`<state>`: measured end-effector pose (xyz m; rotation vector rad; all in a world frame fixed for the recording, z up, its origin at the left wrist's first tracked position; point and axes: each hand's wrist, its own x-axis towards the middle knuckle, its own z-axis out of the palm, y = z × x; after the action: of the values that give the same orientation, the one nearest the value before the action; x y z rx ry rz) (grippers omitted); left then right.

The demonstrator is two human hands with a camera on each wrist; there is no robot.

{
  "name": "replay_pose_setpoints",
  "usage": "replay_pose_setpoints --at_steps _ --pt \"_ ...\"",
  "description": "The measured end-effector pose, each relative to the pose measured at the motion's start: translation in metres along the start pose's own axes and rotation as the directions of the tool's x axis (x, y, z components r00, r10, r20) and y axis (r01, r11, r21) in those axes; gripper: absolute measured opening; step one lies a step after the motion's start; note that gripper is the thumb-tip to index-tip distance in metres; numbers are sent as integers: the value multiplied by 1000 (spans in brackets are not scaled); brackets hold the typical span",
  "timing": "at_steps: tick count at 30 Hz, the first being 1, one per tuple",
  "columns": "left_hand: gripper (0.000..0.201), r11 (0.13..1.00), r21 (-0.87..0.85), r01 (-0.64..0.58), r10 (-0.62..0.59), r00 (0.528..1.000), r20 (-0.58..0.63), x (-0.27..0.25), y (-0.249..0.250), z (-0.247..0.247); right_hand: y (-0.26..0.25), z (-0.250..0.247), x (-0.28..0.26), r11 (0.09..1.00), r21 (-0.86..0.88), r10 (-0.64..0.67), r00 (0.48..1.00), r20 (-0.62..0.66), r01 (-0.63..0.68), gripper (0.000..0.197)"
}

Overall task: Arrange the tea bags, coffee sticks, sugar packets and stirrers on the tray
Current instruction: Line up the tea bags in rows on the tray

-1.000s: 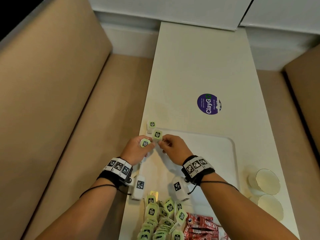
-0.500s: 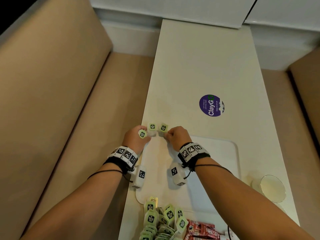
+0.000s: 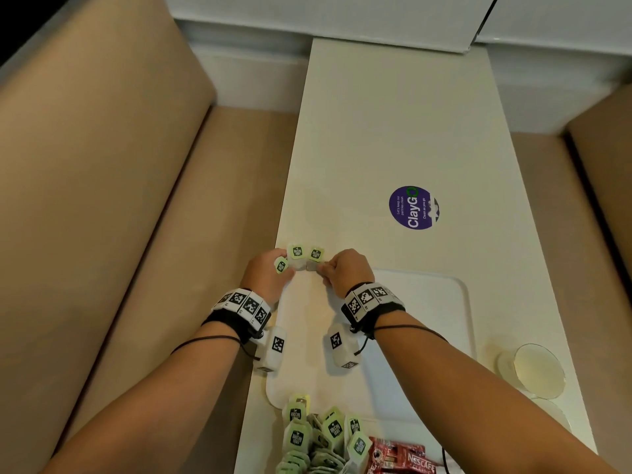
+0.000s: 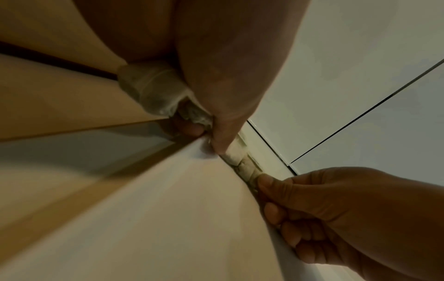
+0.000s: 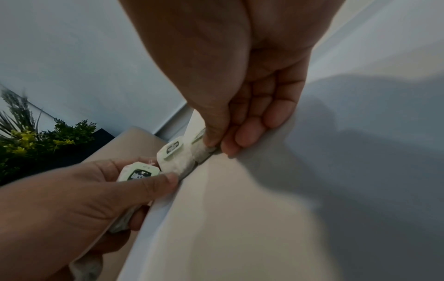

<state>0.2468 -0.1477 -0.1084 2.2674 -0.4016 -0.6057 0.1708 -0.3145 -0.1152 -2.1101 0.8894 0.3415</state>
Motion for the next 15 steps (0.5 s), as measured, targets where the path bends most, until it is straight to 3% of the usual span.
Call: replay_pose_setpoints --at_steps 8,15 --pt "66 997 -46 61 -61 998 -3 -5 -5 -8 8 -1 -18 998 63 -26 998 -53 30 35" --pt "95 939 -344 8 49 986 157 -23 -7 -9 8 2 -49 936 210 -290 957 10 282 19"
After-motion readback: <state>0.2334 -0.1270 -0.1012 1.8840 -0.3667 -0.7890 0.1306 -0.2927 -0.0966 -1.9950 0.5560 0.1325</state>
